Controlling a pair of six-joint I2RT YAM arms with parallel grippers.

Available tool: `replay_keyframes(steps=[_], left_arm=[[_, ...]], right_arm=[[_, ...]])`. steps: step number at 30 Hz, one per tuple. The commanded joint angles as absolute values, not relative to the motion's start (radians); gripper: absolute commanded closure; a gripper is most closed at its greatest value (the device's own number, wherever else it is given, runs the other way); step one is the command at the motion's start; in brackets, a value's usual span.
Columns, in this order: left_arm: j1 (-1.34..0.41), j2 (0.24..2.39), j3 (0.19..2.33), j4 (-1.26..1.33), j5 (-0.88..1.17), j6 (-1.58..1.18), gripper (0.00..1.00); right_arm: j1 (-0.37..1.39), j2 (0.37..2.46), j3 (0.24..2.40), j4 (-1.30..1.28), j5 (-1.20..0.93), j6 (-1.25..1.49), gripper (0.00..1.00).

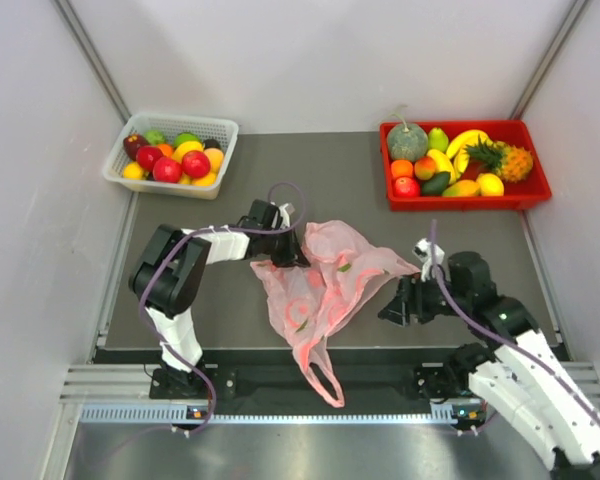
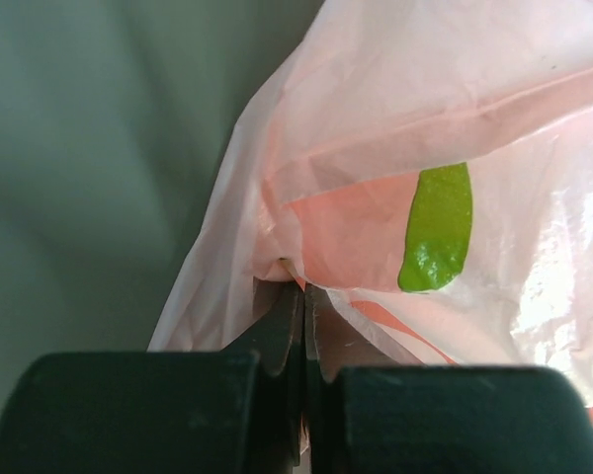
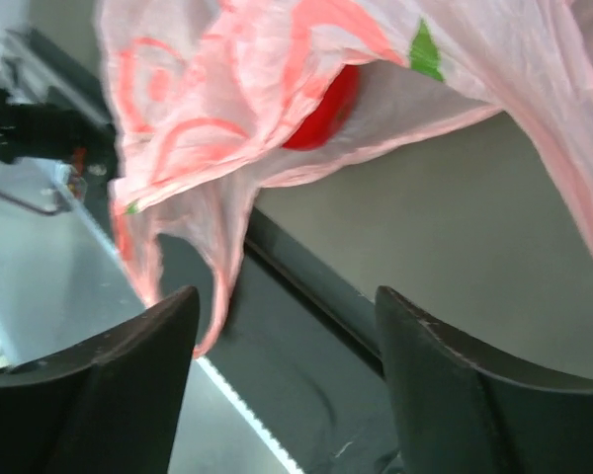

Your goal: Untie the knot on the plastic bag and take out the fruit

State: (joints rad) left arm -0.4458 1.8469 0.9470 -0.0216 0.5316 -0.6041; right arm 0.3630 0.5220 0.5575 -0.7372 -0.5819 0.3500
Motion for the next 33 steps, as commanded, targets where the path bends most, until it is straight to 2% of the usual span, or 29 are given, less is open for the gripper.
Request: replay_keyframes(steps=[1,7,10,14,21,28,33], left_arm=[[-0.440,1.890,0.937,0.029,0.494,-0.594,1.00],[-0.422,1.884,0.923,0.028,0.500,-0.581,1.00],[-0.414,1.878,0.914,0.031,0.515,-0.577,1.00],[-0.411,1.868,0.908,0.035,0.528,-0.575,1.00],[-0.411,1.856,0.899,0.045,0.551,-0.580,1.00],[-0.413,1.844,0.894,0.043,0.557,-0.580,1.00],[-0.411,1.839,0.890,0.044,0.561,-0.581,1.00]], right_arm=[[0.570,0.635,0.606,-0.611,-0.290,0.386,0.27],[0.973,0.877,0.704,-0.493,0.148,0.411,0.12],[1.035,0.965,0.710,-0.431,0.259,0.382,0.08],[1.054,1.066,0.655,-0.232,0.287,0.318,0.00],[1.060,1.183,0.600,-0.010,0.235,0.261,0.00],[1.063,1.287,0.615,0.109,0.147,0.245,0.00],[1.065,1.385,0.650,0.115,0.163,0.248,0.00]])
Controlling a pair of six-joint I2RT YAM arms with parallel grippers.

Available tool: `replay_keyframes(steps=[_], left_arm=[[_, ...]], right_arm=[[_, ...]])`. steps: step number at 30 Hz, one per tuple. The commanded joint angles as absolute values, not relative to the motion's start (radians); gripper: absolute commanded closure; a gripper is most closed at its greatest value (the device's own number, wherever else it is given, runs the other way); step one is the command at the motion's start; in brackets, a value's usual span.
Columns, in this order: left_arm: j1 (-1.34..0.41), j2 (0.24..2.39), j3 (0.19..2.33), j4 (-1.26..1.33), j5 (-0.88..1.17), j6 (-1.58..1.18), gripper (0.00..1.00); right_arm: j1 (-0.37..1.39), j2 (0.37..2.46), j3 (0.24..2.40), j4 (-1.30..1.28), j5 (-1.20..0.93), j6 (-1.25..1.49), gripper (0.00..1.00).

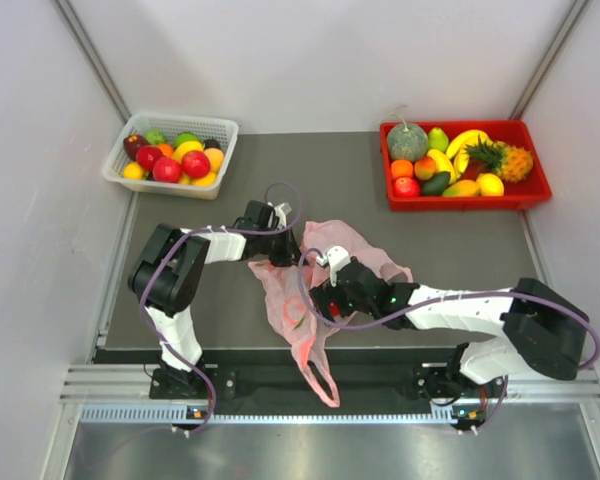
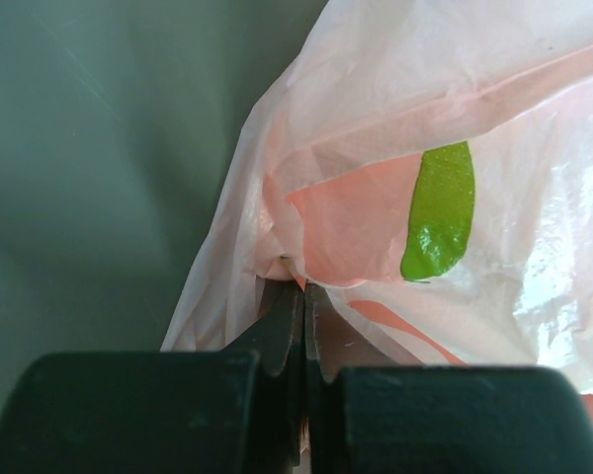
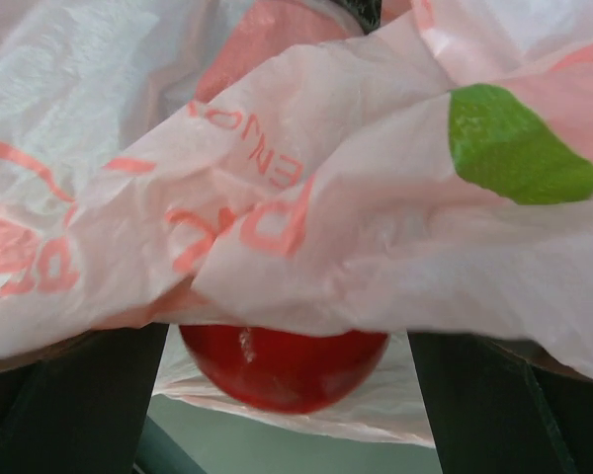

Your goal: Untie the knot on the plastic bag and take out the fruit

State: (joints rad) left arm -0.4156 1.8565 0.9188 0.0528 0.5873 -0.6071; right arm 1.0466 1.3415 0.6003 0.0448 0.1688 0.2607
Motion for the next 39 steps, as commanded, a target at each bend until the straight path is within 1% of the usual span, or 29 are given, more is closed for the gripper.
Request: replay_keyframes(steps=[1,5,6,7,8,9,10,12,13,15,16,18,19,20,23,25,28,29,30,31,32,33,34,35,36,37,38,39], left_arm=[[-0.413,1.836,0.888,0.043,0.564,-0.581,1.00],[-0.413,1.830,0.881,0.044,0.563,-0.581,1.00],[-0.413,1.829,0.881,0.044,0.563,-0.581,1.00],[-0.411,1.827,0.879,0.044,0.563,-0.581,1.00],[-0.413,1.825,0.876,0.046,0.564,-0.581,1.00],[-0.413,1.824,0.873,0.046,0.565,-0.583,1.00],[-0.411,1.824,0.873,0.048,0.566,-0.583,1.00],[-0.411,1.819,0.870,0.046,0.565,-0.583,1.00],[-0.411,1.816,0.868,0.046,0.565,-0.583,1.00],[-0.411,1.812,0.868,0.044,0.563,-0.580,1.00],[-0.411,1.810,0.868,0.043,0.560,-0.580,1.00],[-0.411,1.806,0.870,0.043,0.557,-0.581,1.00],[-0.411,1.805,0.871,0.041,0.549,-0.583,1.00],[-0.410,1.805,0.874,0.043,0.548,-0.583,1.00],[-0.405,1.816,0.879,0.046,0.549,-0.591,1.00],[-0.405,1.819,0.876,0.055,0.554,-0.597,1.00],[-0.405,1.822,0.871,0.058,0.557,-0.598,1.00],[-0.405,1.824,0.867,0.060,0.557,-0.598,1.00],[-0.405,1.821,0.865,0.058,0.558,-0.597,1.00],[-0.405,1.819,0.864,0.057,0.558,-0.597,1.00],[-0.405,1.818,0.862,0.057,0.558,-0.595,1.00],[-0.405,1.813,0.861,0.057,0.558,-0.597,1.00],[-0.405,1.812,0.859,0.058,0.558,-0.600,1.00],[-0.405,1.804,0.859,0.058,0.560,-0.598,1.00],[-0.405,1.801,0.859,0.057,0.560,-0.600,1.00],[-0.405,1.798,0.859,0.057,0.563,-0.601,1.00],[-0.405,1.795,0.859,0.055,0.564,-0.603,1.00],[-0.405,1.786,0.859,0.055,0.566,-0.603,1.00]], right_arm=[[1.063,1.400,0.661,0.114,0.164,0.250,0.00],[1.063,1.433,0.660,0.117,0.187,0.270,0.00],[1.063,1.427,0.655,0.117,0.189,0.276,0.03],[1.063,1.414,0.649,0.112,0.189,0.279,0.14],[1.065,1.379,0.644,0.107,0.190,0.282,0.22],[1.063,1.355,0.628,0.104,0.190,0.291,0.34],[1.063,1.294,0.618,0.100,0.193,0.296,0.63],[1.065,1.215,0.586,0.063,0.207,0.308,0.88],[1.065,1.131,0.575,0.045,0.206,0.308,1.00],[1.065,1.050,0.558,-0.055,0.180,0.316,1.00],[1.063,0.975,0.558,-0.102,0.164,0.321,1.00],[1.065,0.908,0.578,-0.193,0.076,0.325,1.00],[1.063,0.850,0.586,-0.280,0.030,0.322,1.00],[1.065,0.824,0.594,-0.314,-0.083,0.313,1.00],[1.065,0.730,0.617,-0.344,-0.248,0.311,1.00],[1.065,0.654,0.658,-0.350,-0.207,0.321,1.00],[1.063,0.544,0.676,-0.292,-0.034,0.310,1.00],[1.062,0.523,0.680,-0.244,0.077,0.302,1.00],[1.055,0.512,0.693,-0.223,0.136,0.273,1.00],[1.049,0.518,0.709,-0.215,0.203,0.262,1.00],[1.042,0.541,0.730,-0.215,0.363,0.256,1.00],[1.011,0.573,0.788,-0.227,0.436,0.244,1.00],[0.984,0.663,0.822,-0.239,0.534,0.239,1.00],[0.944,0.713,0.857,-0.261,0.554,0.239,1.00],[0.830,0.765,0.926,-0.290,0.551,0.258,1.00],[0.755,0.860,0.952,-0.301,0.522,0.271,1.00],[0.674,0.905,0.975,-0.301,0.424,0.288,1.00],[0.522,0.946,1.012,-0.295,0.385,0.329,1.00]])
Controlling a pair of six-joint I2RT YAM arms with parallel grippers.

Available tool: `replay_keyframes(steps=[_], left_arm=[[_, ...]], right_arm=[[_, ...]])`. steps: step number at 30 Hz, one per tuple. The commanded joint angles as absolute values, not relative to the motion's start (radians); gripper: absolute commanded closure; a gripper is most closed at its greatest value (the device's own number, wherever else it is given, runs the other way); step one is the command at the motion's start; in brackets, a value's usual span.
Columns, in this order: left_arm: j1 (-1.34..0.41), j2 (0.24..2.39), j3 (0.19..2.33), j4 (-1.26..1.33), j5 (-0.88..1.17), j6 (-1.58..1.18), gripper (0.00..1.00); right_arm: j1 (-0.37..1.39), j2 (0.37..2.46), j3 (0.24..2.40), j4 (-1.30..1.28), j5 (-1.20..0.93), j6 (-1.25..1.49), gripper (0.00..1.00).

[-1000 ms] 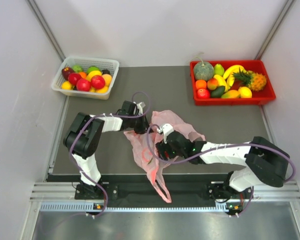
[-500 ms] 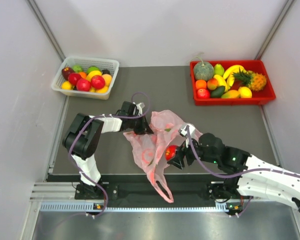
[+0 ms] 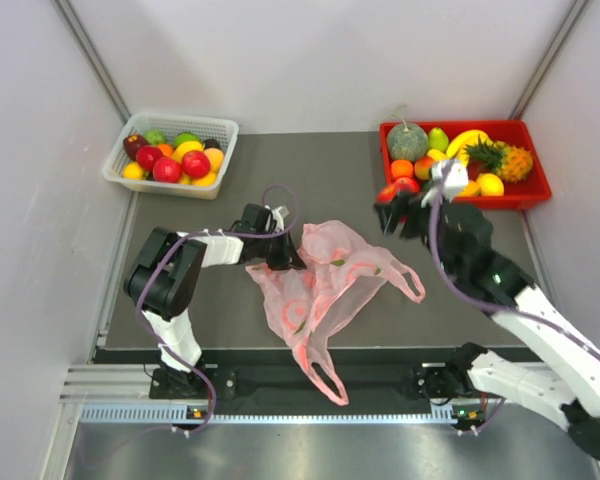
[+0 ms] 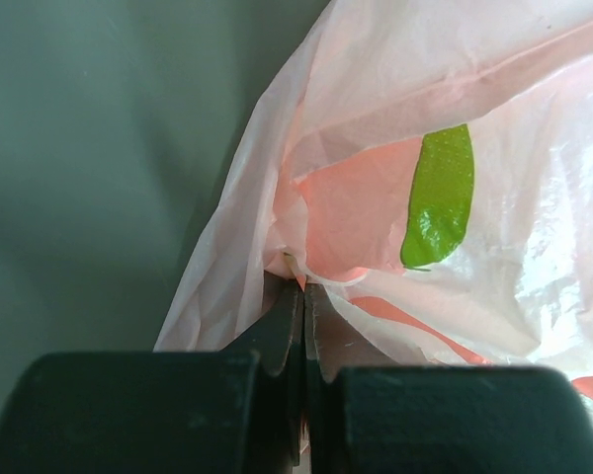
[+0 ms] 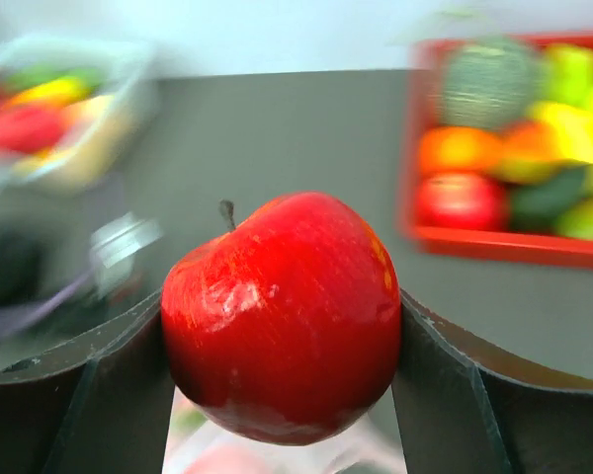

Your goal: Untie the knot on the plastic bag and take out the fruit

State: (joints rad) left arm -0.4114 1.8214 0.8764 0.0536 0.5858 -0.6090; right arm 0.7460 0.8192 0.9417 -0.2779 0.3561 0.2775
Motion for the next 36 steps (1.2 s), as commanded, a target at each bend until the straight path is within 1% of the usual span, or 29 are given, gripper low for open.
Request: replay_keyframes(steps=[1,2,8,11,12,15,16,17,18,20,21,23,24,29,31,32,33,34,35,36], left_arm=[[-0.405,1.783,0.859,0.054,0.568,-0.603,1.00],[-0.405,1.772,0.859,0.049,0.568,-0.601,1.00],[-0.405,1.740,0.865,0.043,0.575,-0.603,1.00],[-0.405,1.730,0.867,0.046,0.584,-0.606,1.00],[-0.405,1.727,0.867,0.049,0.583,-0.604,1.00],[-0.407,1.723,0.867,0.051,0.589,-0.604,1.00],[-0.405,1.723,0.867,0.054,0.592,-0.606,1.00],[-0.405,1.724,0.867,0.054,0.594,-0.604,1.00],[-0.405,1.726,0.867,0.055,0.594,-0.604,1.00],[-0.405,1.735,0.868,0.057,0.600,-0.603,1.00],[-0.405,1.736,0.867,0.055,0.601,-0.601,1.00],[-0.405,1.736,0.864,0.060,0.601,-0.601,1.00],[-0.405,1.735,0.861,0.060,0.601,-0.601,1.00],[-0.405,1.715,0.859,0.055,0.601,-0.604,1.00],[-0.405,1.706,0.861,0.054,0.600,-0.604,1.00],[-0.405,1.704,0.861,0.049,0.600,-0.603,1.00],[-0.405,1.700,0.861,0.045,0.597,-0.601,1.00],[-0.405,1.698,0.861,0.044,0.592,-0.603,1.00],[-0.405,1.697,0.862,0.043,0.592,-0.603,1.00],[-0.405,1.701,0.862,0.043,0.591,-0.603,1.00]], right_arm=[[0.452,1.033,1.034,-0.291,0.364,0.353,1.00],[0.336,1.078,1.055,-0.287,0.330,0.385,1.00],[0.025,1.434,1.291,-0.261,0.288,0.520,1.00],[-0.075,1.604,1.405,-0.265,0.224,0.546,1.00],[-0.086,1.682,1.437,-0.274,0.215,0.545,1.00],[-0.106,1.817,1.557,-0.313,0.213,0.523,0.99],[-0.109,1.850,1.587,-0.327,0.207,0.519,0.95],[-0.113,1.879,1.638,-0.354,0.196,0.511,0.89],[-0.117,1.932,1.664,-0.368,0.187,0.509,0.70],[-0.123,1.971,1.713,-0.394,0.148,0.511,0.52],[-0.124,1.986,1.720,-0.391,0.128,0.511,0.35],[-0.124,1.979,1.714,-0.387,0.092,0.511,0.19],[-0.124,1.964,1.710,-0.373,0.080,0.511,0.01],[-0.124,1.875,1.692,-0.388,0.034,0.503,0.00],[-0.123,1.769,1.648,-0.365,0.012,0.506,0.00],[-0.121,1.728,1.590,-0.362,0.003,0.508,0.00],[-0.118,1.633,1.556,-0.361,-0.027,0.506,0.00],[-0.101,1.582,1.475,-0.360,-0.031,0.500,0.00],[-0.089,1.472,1.430,-0.364,-0.032,0.491,0.00],[-0.072,1.413,1.383,-0.367,-0.029,0.483,0.00]])
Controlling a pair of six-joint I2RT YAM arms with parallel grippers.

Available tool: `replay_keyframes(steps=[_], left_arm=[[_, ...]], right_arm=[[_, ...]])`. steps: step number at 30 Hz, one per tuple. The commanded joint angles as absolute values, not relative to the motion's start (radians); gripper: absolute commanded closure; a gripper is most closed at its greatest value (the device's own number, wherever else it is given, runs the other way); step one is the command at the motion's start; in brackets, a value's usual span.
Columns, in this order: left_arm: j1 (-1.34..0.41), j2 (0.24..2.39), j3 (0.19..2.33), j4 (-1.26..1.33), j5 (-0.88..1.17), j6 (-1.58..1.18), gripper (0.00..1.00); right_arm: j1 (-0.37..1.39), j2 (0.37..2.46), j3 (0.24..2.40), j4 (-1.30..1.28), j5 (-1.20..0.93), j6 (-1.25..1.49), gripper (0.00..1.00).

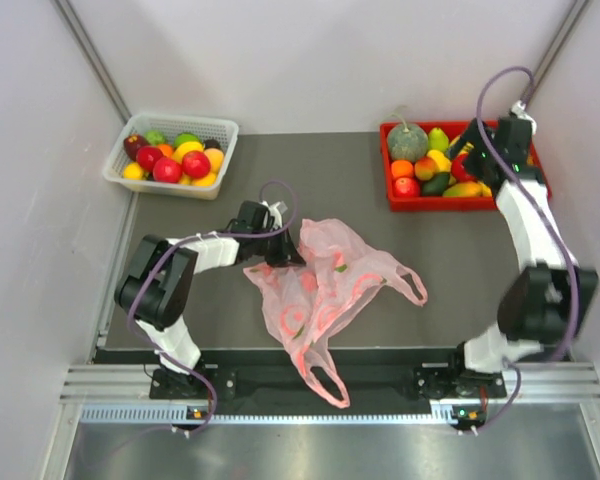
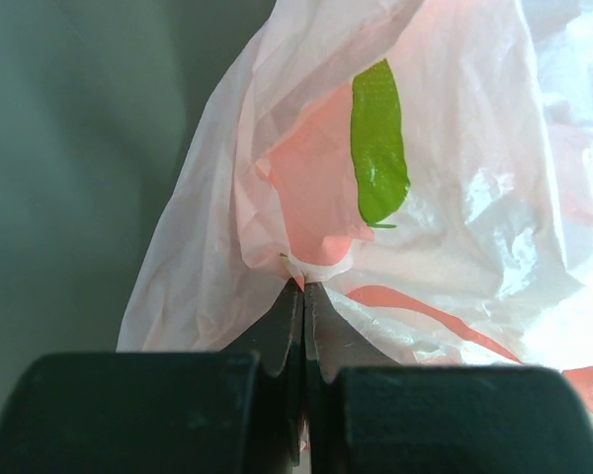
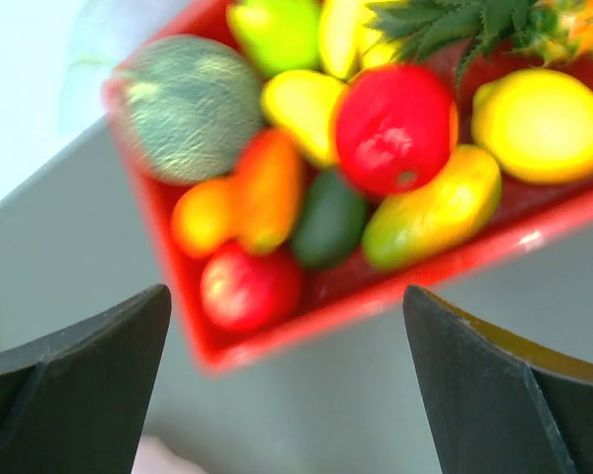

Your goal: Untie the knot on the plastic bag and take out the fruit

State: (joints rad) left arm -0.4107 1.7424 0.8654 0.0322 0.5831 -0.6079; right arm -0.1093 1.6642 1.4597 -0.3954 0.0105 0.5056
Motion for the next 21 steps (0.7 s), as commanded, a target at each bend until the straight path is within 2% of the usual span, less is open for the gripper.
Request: replay_keyframes(steps=[1,5,7,10,11,13,14,16,17,21], left_arm=[[-0.405,1.703,0.862,0.044,0.591,-0.603,1.00],[-0.405,1.715,0.853,0.038,0.563,-0.589,1.00],[-0.405,1.720,0.845,0.043,0.563,-0.583,1.00],[-0.405,1.729,0.831,0.044,0.552,-0.578,1.00],[-0.405,1.730,0.825,0.046,0.546,-0.577,1.00],[-0.405,1.739,0.824,0.046,0.538,-0.577,1.00],[-0.405,1.743,0.819,0.048,0.538,-0.571,1.00],[-0.405,1.756,0.816,0.052,0.529,-0.572,1.00],[-0.405,1.761,0.813,0.055,0.528,-0.571,1.00],[-0.405,1.782,0.799,0.069,0.514,-0.569,1.00]], right_arm=[[-0.033,1.354,1.273,-0.359,-0.028,0.470,0.00],[0.124,1.027,1.022,-0.361,-0.095,0.428,0.02],[0.229,0.933,0.891,-0.368,-0.173,0.411,0.06],[0.379,0.746,0.758,-0.396,-0.183,0.416,0.16],[0.406,0.662,0.738,-0.425,-0.176,0.420,0.30],[0.475,0.585,0.684,-0.449,-0.193,0.437,0.50],[0.494,0.524,0.670,-0.457,-0.201,0.443,0.76],[0.549,0.483,0.631,-0.466,-0.257,0.463,0.93],[0.569,0.474,0.623,-0.472,-0.273,0.466,1.00],[0.763,0.544,0.557,-0.447,-0.200,0.492,1.00]])
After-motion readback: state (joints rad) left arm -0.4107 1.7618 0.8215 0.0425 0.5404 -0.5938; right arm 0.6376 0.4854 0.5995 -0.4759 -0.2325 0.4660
